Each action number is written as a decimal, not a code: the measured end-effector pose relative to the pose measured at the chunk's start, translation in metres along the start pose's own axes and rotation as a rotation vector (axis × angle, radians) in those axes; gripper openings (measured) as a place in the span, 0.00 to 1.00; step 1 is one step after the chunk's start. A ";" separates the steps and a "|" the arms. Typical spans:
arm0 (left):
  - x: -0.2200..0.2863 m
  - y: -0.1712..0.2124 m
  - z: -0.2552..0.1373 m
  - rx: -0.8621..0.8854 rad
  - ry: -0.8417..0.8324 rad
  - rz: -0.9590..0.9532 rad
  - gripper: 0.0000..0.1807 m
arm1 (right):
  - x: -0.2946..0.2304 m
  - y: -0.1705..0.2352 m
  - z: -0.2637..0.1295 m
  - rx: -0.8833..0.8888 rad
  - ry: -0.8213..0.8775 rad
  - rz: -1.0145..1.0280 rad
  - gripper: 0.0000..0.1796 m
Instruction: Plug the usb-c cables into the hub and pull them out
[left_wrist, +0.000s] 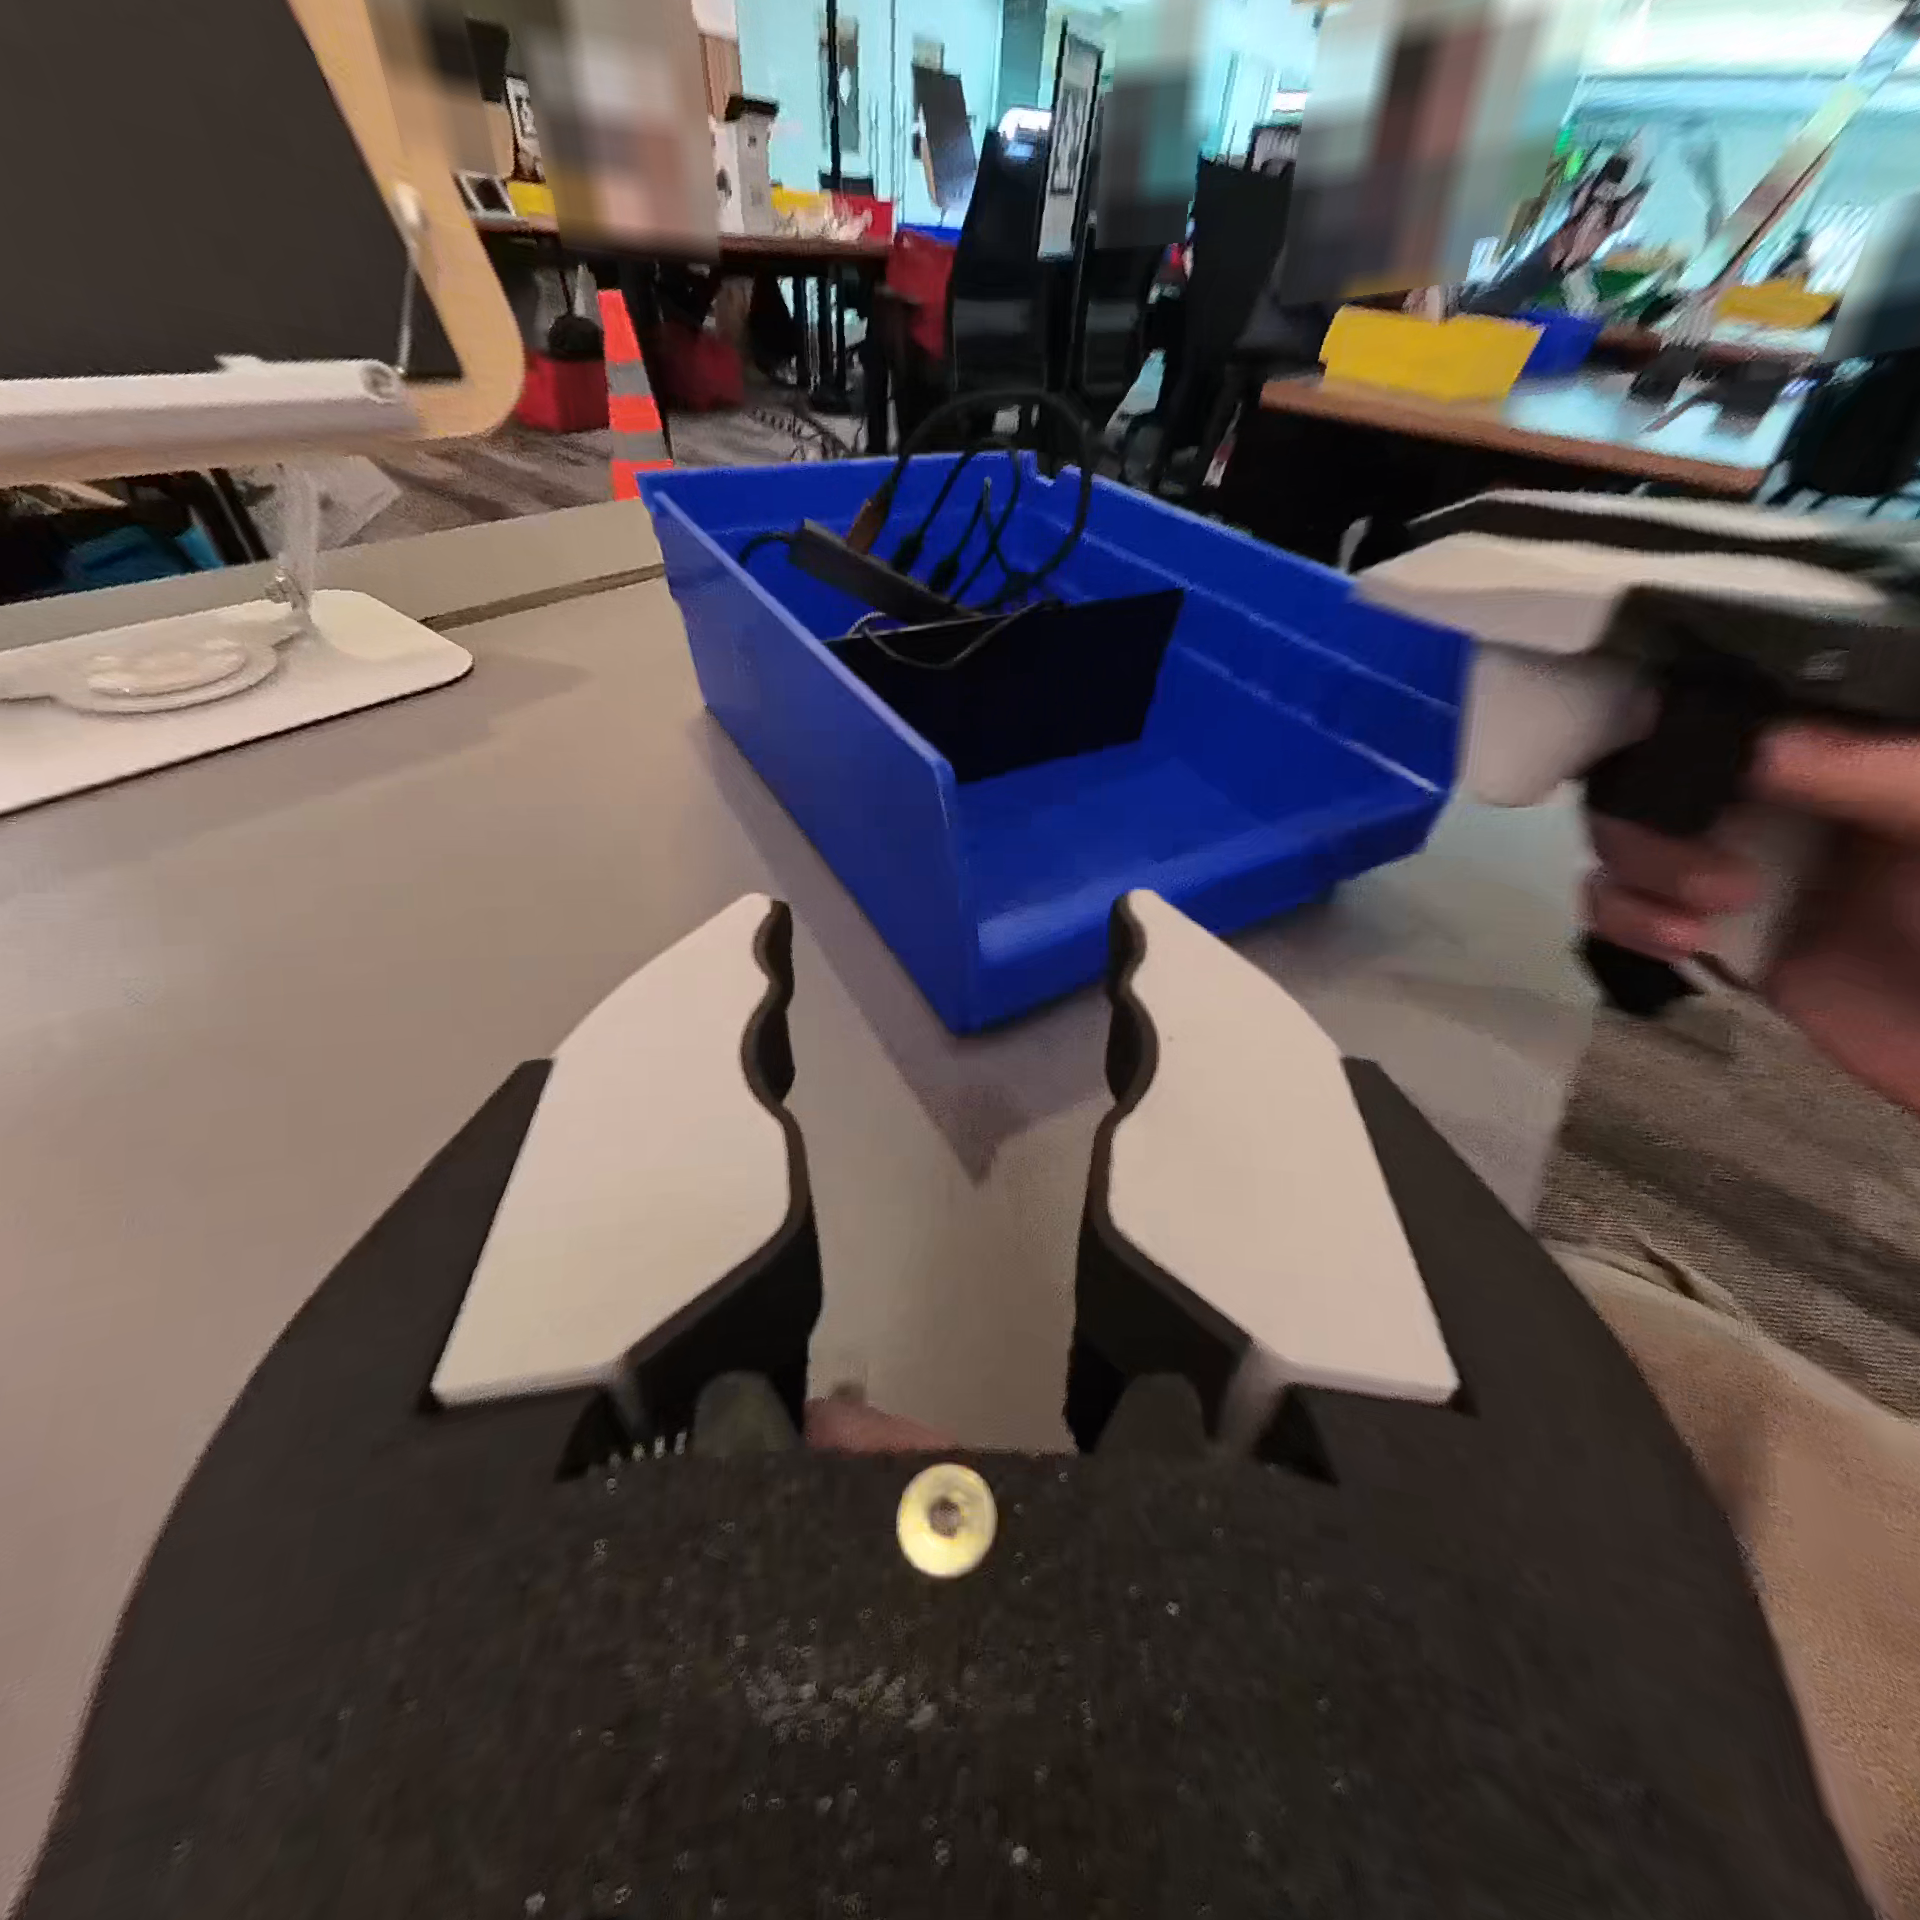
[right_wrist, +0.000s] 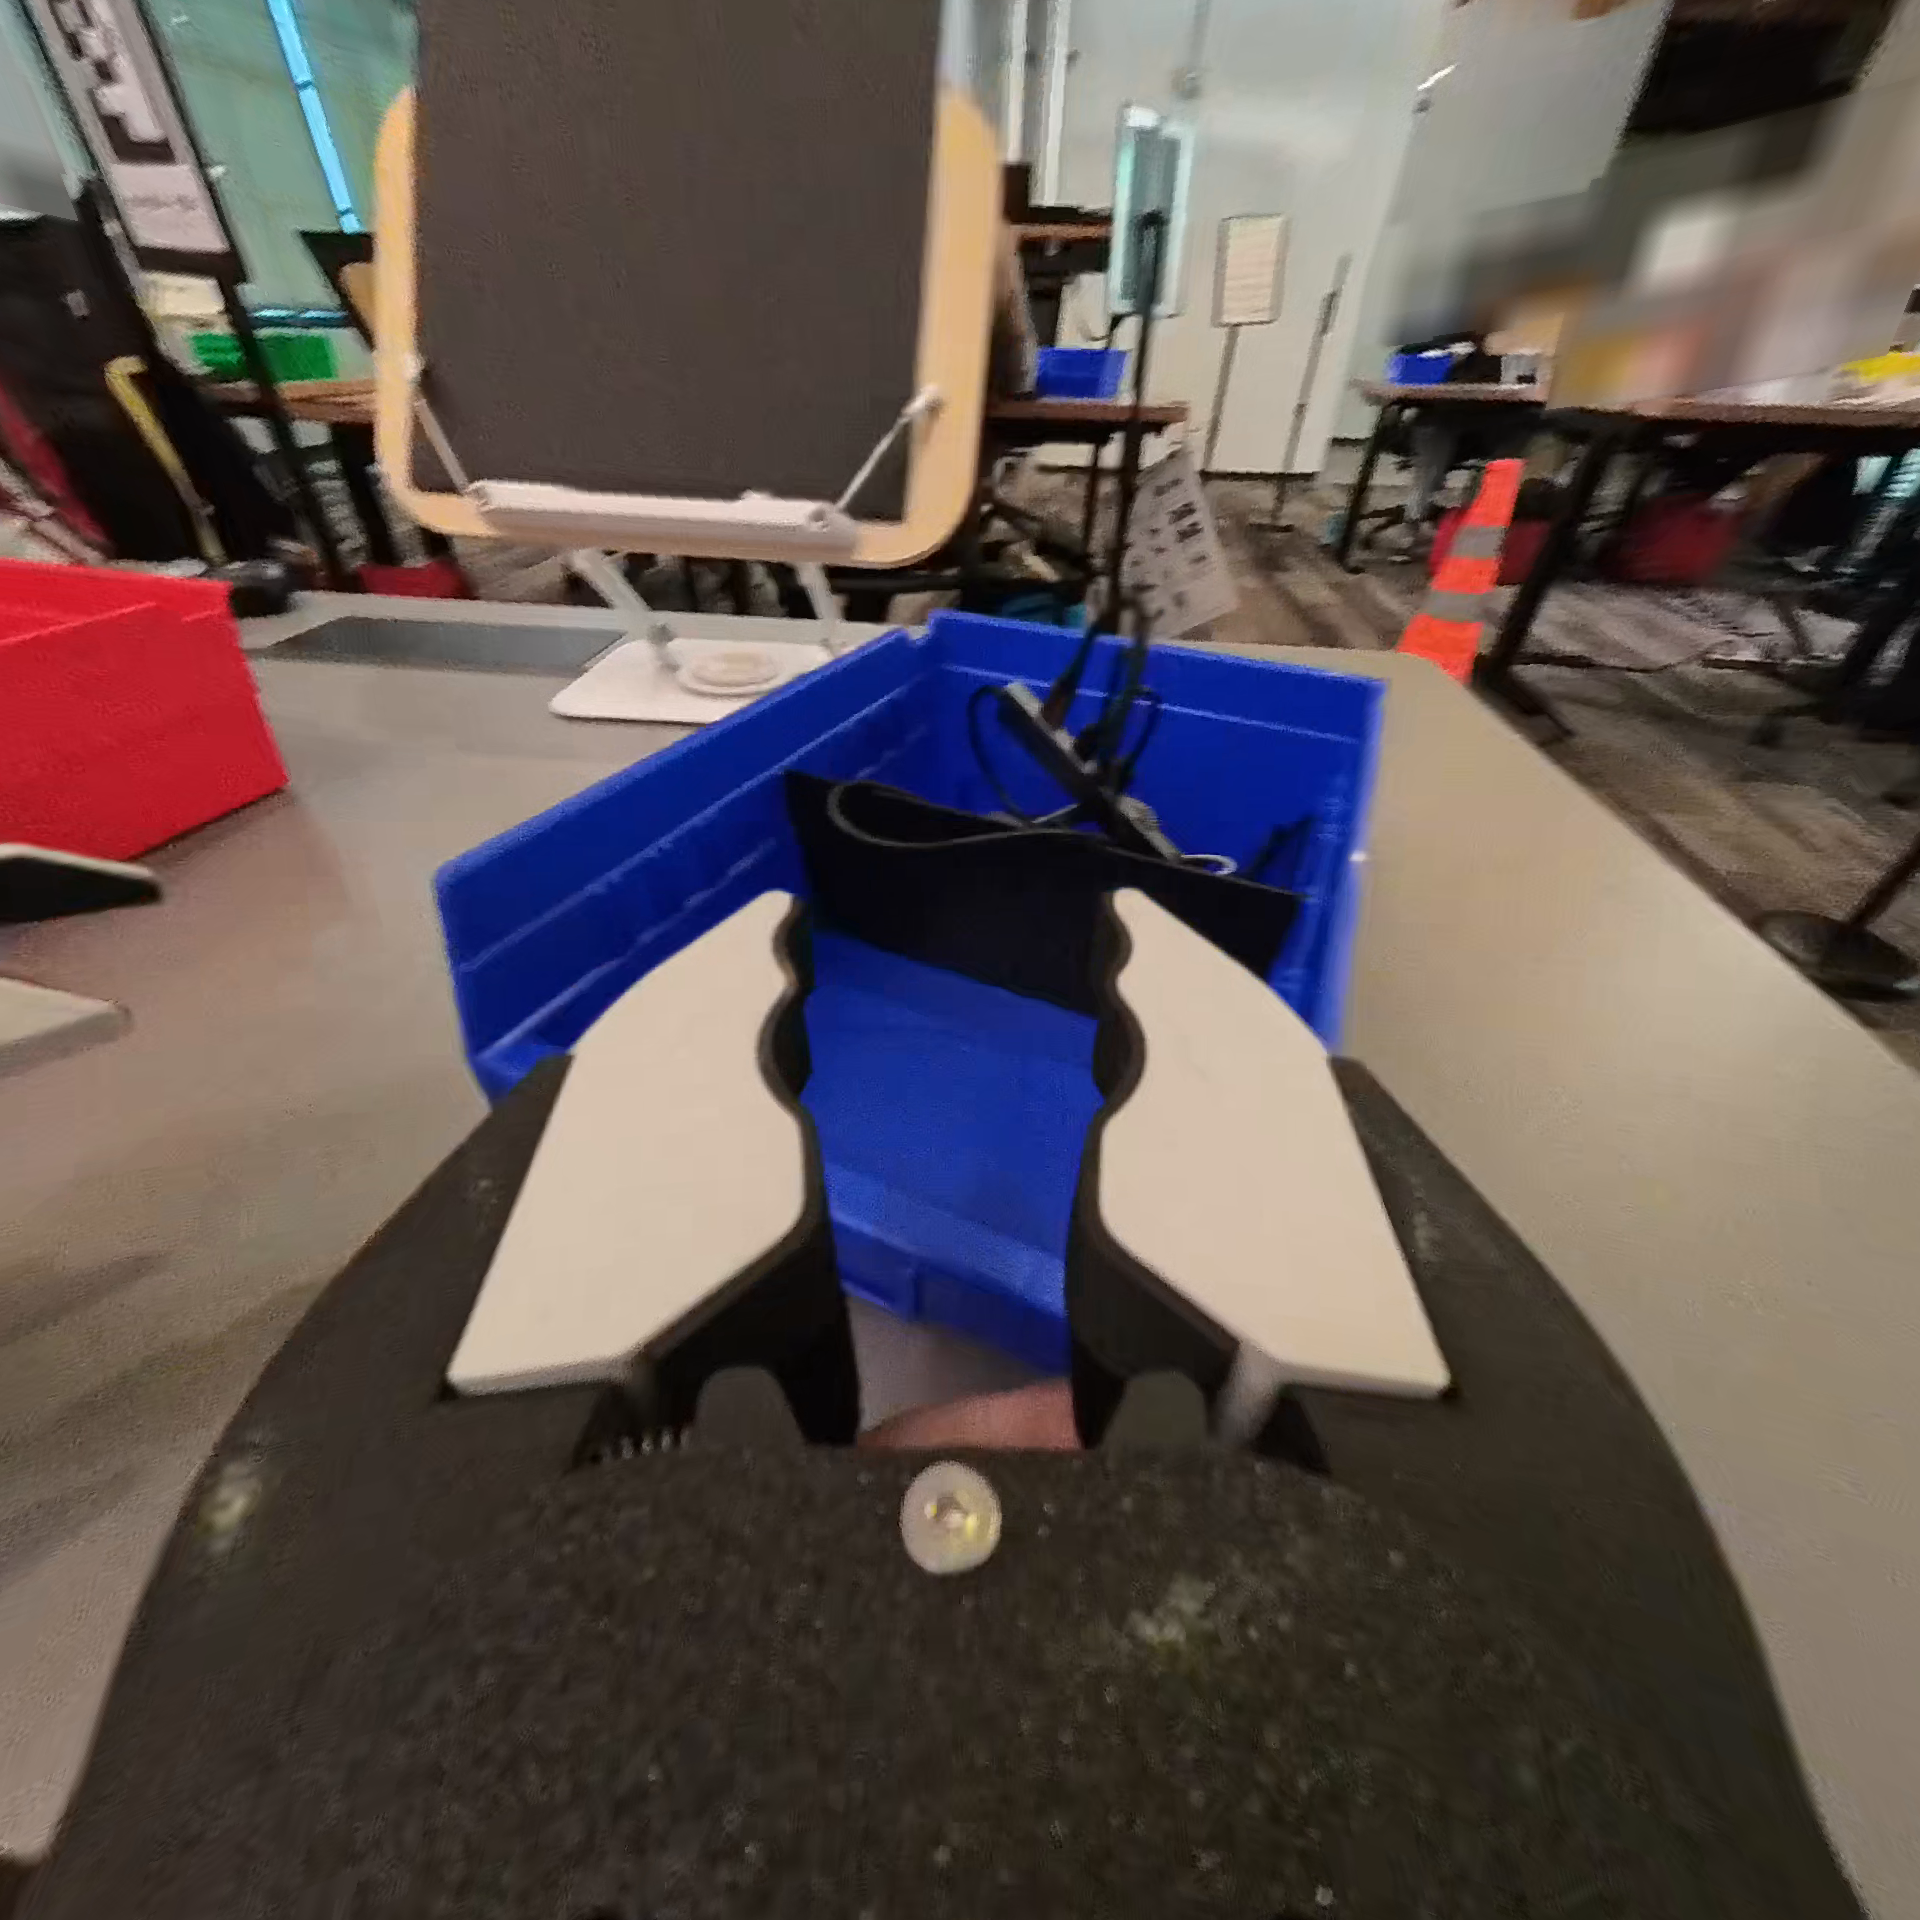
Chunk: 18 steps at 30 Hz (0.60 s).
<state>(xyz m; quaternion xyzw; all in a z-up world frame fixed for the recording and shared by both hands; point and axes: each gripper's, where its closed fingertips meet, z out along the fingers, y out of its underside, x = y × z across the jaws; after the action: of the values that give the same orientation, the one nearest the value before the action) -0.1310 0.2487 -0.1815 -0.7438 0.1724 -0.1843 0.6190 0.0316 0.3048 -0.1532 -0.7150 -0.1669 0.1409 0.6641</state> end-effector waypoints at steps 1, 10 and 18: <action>-0.001 -0.001 0.019 -0.017 -0.013 0.003 0.32 | 0.015 0.000 -0.005 0.001 0.069 0.009 0.27; -0.008 0.029 0.106 -0.300 -0.084 -0.081 0.21 | 0.060 0.068 0.013 -0.279 0.209 0.093 0.13; -0.050 0.028 0.061 -0.303 -0.314 -0.021 0.02 | 0.018 0.063 0.019 -0.310 0.180 0.022 0.03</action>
<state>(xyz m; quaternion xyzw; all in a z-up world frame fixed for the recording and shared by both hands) -0.1453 0.3204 -0.2228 -0.8497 0.0920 -0.0444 0.5173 0.0426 0.3258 -0.2170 -0.8204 -0.1187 0.0561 0.5566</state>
